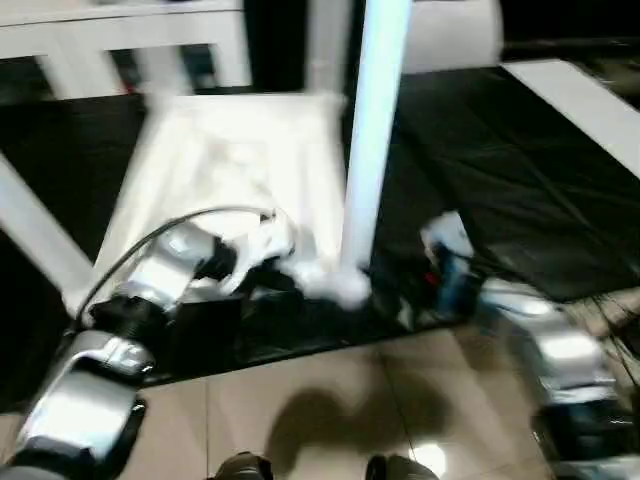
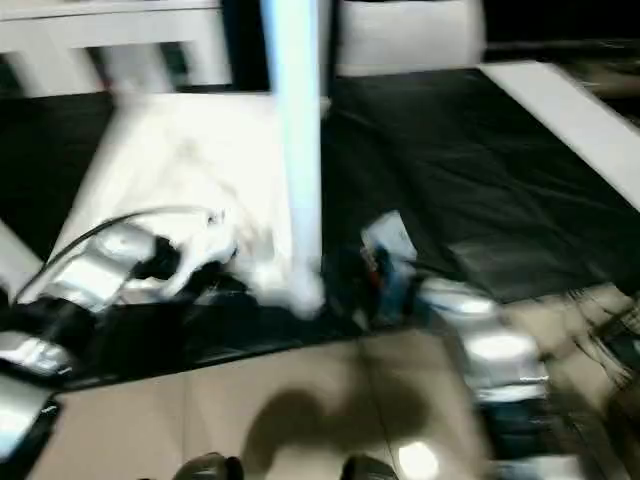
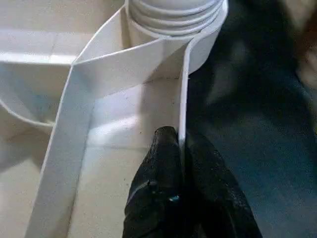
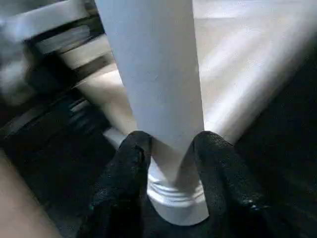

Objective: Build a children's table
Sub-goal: Rotate leg to tighten

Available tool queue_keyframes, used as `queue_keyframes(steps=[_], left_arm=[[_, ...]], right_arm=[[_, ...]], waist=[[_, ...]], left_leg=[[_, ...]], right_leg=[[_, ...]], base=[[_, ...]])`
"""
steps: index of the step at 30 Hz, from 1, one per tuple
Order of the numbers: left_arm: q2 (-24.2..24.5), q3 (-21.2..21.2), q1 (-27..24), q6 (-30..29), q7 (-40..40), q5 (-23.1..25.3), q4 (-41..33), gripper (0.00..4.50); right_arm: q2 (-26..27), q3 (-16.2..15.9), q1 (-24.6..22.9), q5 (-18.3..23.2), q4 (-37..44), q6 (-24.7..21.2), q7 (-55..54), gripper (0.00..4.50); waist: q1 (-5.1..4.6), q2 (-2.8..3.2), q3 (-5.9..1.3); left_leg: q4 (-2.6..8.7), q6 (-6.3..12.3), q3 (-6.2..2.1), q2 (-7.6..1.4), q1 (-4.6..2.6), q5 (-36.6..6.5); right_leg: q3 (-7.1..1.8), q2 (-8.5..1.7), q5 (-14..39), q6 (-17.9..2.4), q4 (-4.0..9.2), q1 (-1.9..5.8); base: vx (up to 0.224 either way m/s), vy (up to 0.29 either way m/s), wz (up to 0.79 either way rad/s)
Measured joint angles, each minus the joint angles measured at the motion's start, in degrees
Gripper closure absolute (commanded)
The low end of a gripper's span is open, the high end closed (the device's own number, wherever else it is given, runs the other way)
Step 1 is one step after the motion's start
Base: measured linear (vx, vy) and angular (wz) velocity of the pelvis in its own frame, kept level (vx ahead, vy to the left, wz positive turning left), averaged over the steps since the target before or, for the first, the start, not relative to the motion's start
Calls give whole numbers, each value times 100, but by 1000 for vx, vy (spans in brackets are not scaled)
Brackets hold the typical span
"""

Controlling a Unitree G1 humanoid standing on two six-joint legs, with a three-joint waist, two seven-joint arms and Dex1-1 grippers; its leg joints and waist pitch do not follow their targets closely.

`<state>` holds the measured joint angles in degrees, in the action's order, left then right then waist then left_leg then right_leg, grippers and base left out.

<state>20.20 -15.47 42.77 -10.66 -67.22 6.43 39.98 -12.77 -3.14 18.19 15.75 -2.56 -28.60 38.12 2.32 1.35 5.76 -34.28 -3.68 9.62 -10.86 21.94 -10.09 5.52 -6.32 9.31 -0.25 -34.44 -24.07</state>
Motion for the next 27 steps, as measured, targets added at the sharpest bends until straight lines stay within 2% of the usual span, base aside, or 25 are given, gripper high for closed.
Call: queue_keyframes(steps=[2, 5, 7, 9, 12, 14, 18, 21, 27], left_arm=[[-269, 114, 0, -396, 469, -5, -135, 450], [-543, 211, 0, -695, 1131, -2, -271, 450], [-637, 222, 10, -792, 1373, 19, -359, 450], [-778, 223, 46, -872, 1550, 71, -439, 450], [-830, 184, 55, -883, 1558, 108, -520, 450], [-783, 116, 55, -845, 1482, 114, -550, 450], [-561, 59, 0, -653, 1215, 47, -550, 450], [-297, -25, -120, -196, 762, -27, -554, 450], [73, -176, -182, 497, 57, -62, -475, 450]], right_arm=[[325, 151, 68, -99, -16, -180, -685, 329], [760, 248, 236, -279, -58, -373, -1472, 339], [948, 211, 237, -297, -67, -351, -1670, 339], [1176, 42, 237, -317, -122, -294, -1792, 322], [1319, -155, 237, -375, -203, -137, -1878, 301], [1213, -176, 233, -410, -172, 12, -1788, 277], [847, -111, 196, -404, 35, 230, -1425, 250], [349, -218, 19, -241, 181, 407, -654, 216], [-427, -448, -46, 76, 254, 499, 724, 169]], waist=[[-63, 1, 4], [-74, 1, 4], [-56, 3, 2], [-25, 11, -2], [69, 20, 1], [106, 21, 2], [103, 19, 3], [118, 20, 3], [222, 20, 5]], left_leg=[[45, -4, 1, 1, 2, 3], [51, -20, 2, 0, 6, 13], [77, -21, 5, 2, 6, 12], [105, -9, 8, 1, 27, 20], [130, 12, 8, -1, 37, 32], [128, 17, 11, 0, 38, 28], [118, 17, 13, -2, 35, 28], [120, 5, 10, -9, 26, 22], [107, -12, 8, -8, 31, 14]], right_leg=[[4, 9, -2, -2, 53, -1], [0, 13, -38, -15, 49, -18], [0, 14, -64, -53, 48, -42], [-1, 18, -62, -54, 40, -87], [1, 27, -42, -73, 42, -103], [-2, 26, -41, -76, 48, -100], [-5, 27, -43, -74, 44, -98], [-4, 34, -43, -73, 42, -90], [-11, 35, -48, -74, 41, -84]], base=[[0, 0, 0], [0, 0, 0], [61, -15, 4], [63, -20, 3], [34, -13, 1], [0, 0, 0], [0, 0, 0], [0, 0, 0], [0, 0, 0]])
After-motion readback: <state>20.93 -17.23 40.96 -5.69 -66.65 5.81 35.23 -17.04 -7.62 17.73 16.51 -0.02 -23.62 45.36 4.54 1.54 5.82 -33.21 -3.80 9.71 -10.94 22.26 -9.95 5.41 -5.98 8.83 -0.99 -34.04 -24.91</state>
